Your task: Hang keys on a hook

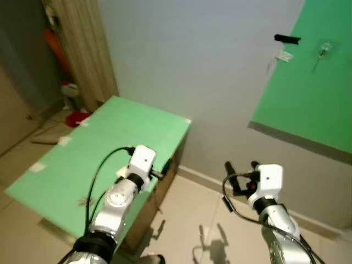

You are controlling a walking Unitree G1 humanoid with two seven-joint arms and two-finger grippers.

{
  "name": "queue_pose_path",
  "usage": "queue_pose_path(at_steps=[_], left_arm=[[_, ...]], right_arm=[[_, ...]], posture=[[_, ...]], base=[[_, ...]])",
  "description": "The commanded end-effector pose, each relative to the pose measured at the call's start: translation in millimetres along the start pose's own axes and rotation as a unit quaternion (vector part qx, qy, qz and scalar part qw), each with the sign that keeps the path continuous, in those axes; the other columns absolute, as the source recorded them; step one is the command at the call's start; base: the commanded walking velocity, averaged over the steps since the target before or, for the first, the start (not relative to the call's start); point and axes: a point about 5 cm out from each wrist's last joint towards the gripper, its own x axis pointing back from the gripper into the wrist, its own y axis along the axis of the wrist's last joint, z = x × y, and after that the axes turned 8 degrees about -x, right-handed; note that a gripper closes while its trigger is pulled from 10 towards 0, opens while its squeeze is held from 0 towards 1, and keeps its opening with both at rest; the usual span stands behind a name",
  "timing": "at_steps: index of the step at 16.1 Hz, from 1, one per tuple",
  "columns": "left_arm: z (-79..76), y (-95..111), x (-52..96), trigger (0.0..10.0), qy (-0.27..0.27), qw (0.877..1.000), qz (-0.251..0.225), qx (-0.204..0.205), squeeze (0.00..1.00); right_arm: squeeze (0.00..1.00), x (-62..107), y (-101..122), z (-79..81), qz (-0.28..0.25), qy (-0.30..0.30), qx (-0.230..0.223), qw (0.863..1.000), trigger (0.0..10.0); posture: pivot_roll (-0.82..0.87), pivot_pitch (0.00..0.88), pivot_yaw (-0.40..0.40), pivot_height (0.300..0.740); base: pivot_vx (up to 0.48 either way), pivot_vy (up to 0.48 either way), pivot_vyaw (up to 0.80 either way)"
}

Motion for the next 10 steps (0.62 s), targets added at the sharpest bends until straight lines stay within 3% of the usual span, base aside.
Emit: queue_pose_path(at_steps=[1, 10], left_arm=[[-2.4, 0, 1.2, 10.0, 0.005, 1.000, 0.001, -0.007, 0.00], [6.3, -10, 7.6, 10.0, 0.059, 0.998, 0.031, -0.009, 0.00]], right_arm=[[0.00, -0.1, 0, -2.8, 0.008, 0.004, -0.002, 1.000, 10.0], [0.00, -0.5, -3, 2.7, 0.025, 0.031, -0.001, 0.999, 10.0]], posture=[[-0.11, 0.000, 0.002, 0.740], [-0.08, 0.023, -0.023, 0.740]], base=[[0.000, 0.000, 0.55], [0.000, 0.000, 0.53]])
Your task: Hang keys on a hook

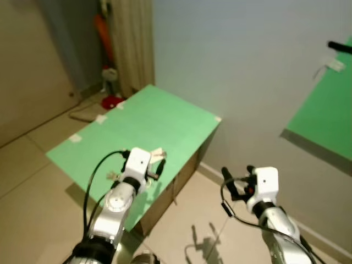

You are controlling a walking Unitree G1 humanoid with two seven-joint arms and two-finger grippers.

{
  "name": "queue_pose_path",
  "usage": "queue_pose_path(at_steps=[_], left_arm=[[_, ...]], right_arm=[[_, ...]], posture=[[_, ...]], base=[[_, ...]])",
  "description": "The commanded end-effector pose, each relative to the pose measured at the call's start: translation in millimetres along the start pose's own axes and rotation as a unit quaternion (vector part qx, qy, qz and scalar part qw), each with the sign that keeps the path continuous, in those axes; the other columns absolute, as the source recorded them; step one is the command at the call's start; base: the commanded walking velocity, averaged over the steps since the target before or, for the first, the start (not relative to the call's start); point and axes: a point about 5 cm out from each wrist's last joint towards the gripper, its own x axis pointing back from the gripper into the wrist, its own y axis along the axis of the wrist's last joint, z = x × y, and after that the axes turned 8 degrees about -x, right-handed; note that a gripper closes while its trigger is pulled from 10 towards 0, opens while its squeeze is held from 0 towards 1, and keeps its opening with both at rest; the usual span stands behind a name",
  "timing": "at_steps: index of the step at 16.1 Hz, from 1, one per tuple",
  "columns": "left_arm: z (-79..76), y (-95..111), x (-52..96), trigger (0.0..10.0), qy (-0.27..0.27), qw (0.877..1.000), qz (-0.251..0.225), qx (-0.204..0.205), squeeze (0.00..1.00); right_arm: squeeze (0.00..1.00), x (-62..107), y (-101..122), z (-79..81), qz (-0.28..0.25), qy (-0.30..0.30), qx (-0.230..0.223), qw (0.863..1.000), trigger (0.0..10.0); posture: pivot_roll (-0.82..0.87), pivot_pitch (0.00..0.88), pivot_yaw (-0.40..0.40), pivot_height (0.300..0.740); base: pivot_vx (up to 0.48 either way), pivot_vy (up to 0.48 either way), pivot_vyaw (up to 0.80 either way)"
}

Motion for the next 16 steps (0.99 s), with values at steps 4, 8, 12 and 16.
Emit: queue_pose_path(at_steps=[4, 8, 12, 16], left_arm=[[0.9, 4, -0.2, 10.0, 0.015, 1.000, -0.002, -0.004, 0.00], [2.5, -3, -4.0, 10.0, 0.022, 0.999, 0.027, -0.005, 0.00], [13.8, -4, -26.6, 10.0, 0.039, 0.995, 0.080, -0.055, 0.00], [29.7, 3, -35.5, 10.0, 0.059, 0.991, 0.096, -0.073, 0.00]], right_arm=[[0.00, -3.6, 1, 4.3, 0.004, 0.018, -0.003, 1.000, 10.0], [0.00, -4.0, 4, 5.3, -0.006, 0.013, -0.025, 1.000, 10.0], [0.00, 27.6, -2, -2.8, 0.017, 0.007, -0.005, 1.000, 10.0], [0.00, 73.7, -6, -19.7, 0.043, -0.027, 0.008, 0.999, 10.0]], posture=[[-0.07, 0.026, -0.026, 0.740], [-0.07, 0.043, -0.033, 0.740], [-0.14, 0.121, -0.050, 0.740], [-0.26, 0.198, -0.067, 0.740]], base=[[0.000, 0.000, 0.49], [0.000, 0.000, 0.47], [0.000, 0.000, 0.00], [0.000, 0.000, 0.00]])
